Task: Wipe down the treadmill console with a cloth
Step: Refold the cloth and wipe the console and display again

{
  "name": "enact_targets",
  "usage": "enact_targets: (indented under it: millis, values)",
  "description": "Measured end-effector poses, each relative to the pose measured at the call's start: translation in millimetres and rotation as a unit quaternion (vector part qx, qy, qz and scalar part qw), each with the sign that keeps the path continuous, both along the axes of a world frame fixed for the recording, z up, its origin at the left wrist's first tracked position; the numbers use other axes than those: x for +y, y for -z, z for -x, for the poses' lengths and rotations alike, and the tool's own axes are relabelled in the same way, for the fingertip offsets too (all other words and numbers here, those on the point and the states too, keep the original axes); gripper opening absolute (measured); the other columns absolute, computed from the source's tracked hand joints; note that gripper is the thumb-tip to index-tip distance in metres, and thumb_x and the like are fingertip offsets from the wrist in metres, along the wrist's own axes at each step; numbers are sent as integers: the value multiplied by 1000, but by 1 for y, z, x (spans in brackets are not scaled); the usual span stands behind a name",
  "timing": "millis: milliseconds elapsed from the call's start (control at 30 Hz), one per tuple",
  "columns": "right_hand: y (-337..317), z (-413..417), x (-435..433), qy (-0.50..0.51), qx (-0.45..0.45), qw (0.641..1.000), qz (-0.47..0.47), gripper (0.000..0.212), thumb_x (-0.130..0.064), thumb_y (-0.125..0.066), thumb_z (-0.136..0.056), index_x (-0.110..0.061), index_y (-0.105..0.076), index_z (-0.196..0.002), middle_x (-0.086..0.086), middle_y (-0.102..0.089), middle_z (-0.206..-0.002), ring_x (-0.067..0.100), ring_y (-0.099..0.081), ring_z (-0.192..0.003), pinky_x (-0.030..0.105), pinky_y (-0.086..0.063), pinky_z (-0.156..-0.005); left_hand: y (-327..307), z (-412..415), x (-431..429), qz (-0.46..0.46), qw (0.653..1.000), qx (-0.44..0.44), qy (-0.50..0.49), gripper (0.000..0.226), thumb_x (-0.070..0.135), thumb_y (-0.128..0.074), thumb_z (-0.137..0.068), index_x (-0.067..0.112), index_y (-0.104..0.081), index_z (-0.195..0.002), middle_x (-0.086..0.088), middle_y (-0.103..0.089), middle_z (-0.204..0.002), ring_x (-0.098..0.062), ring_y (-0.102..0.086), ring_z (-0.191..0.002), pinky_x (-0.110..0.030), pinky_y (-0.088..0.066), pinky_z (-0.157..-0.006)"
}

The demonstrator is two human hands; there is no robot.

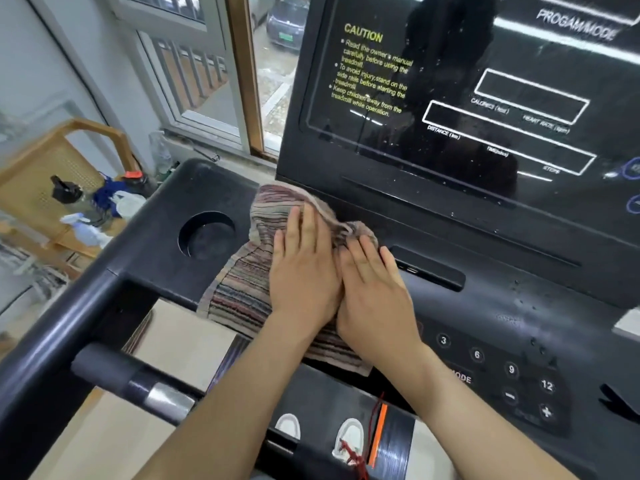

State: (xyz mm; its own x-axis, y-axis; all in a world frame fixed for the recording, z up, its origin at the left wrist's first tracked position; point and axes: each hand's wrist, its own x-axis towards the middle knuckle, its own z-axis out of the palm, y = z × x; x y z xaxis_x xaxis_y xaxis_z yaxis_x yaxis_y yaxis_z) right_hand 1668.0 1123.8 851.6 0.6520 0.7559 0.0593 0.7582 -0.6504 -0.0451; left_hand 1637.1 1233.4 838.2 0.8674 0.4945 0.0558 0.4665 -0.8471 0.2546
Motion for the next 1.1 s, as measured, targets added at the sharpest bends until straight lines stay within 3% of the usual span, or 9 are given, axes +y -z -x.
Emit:
enact_targets:
  millis: [200,300,433,533,700,833,900,1033,1100]
  values:
    - [-8,-8,-21,66,13,997,-44,60,-20,-32,-86,-10,-40,-144,3,-34,-155,20,-14,-148,38,-9,-119,2,-6,-11,-11,994,-36,102,58,39,-16,-99,17,-15,-153,-2,4,-161,-19,6,-148,-45,-10,-119]
    - [-9,-5,-12,54,11,998,-30,54,-20,-32,-83,-10,-54,-131,6,-53,-139,25,-41,-136,38,-22,-116,1,26,-10,-1,992,-34,117,58,44,-27,-96,18,-36,-147,-2,-27,-157,-19,-26,-144,-40,-29,-113]
    - [-18,-5,-5,-23,49,999,-2,37,-21,-46,-79,-16,-64,-112,3,-62,-99,27,-59,-95,39,-45,-85,-13,68,11,26,993,-40,104,34,46,-42,-86,26,-66,-101,5,-66,-100,-21,-60,-94,-36,-44,-81]
    - [-45,-10,-5,-38,260,961,-82,22,-19,-49,-94,-20,-66,-106,-5,-64,-97,15,-57,-97,31,-43,-86,-43,76,37,255,965,-51,43,27,53,-51,-87,31,-64,-82,12,-67,-79,-6,-60,-77,-29,-41,-68]
    - [-73,-18,5,45,435,858,-271,12,-16,-65,-90,-23,-69,-100,-4,-66,-81,6,-57,-74,25,-44,-71,-84,70,74,585,808,-60,41,24,29,-73,-81,35,-61,-100,-4,-68,-96,-15,-67,-81,-27,-53,-63]
    - [-53,-13,23,137,58,977,-155,34,-26,-63,-87,-23,-60,-121,2,-56,-111,21,-52,-102,36,-44,-85,-51,52,82,159,979,-123,-27,21,21,-68,-81,32,-59,-96,-3,-54,-112,-27,-52,-105,-41,-44,-89]
    - [-36,6,36,76,6,980,-182,30,-20,-53,-89,-12,-62,-116,8,-59,-115,29,-53,-108,43,-43,-92,-29,58,68,24,987,-158,-11,17,25,-63,-84,21,-66,-100,-7,-54,-120,-31,-50,-111,-43,-43,-90]
    - [14,40,60,-32,40,999,11,61,-27,-8,-97,-3,-35,-146,20,-34,-152,38,-18,-145,49,-10,-119,14,84,44,-25,998,-42,28,51,34,-36,-94,18,-45,-142,-12,-35,-152,-31,-30,-141,-48,-33,-110]
    - [18,22,65,-27,32,999,-23,57,-28,-14,-99,-4,-35,-147,17,-32,-154,35,-19,-146,49,-11,-120,19,71,52,-12,999,-35,14,56,35,-27,-95,15,-36,-147,-14,-30,-154,-30,-27,-143,-48,-31,-112]
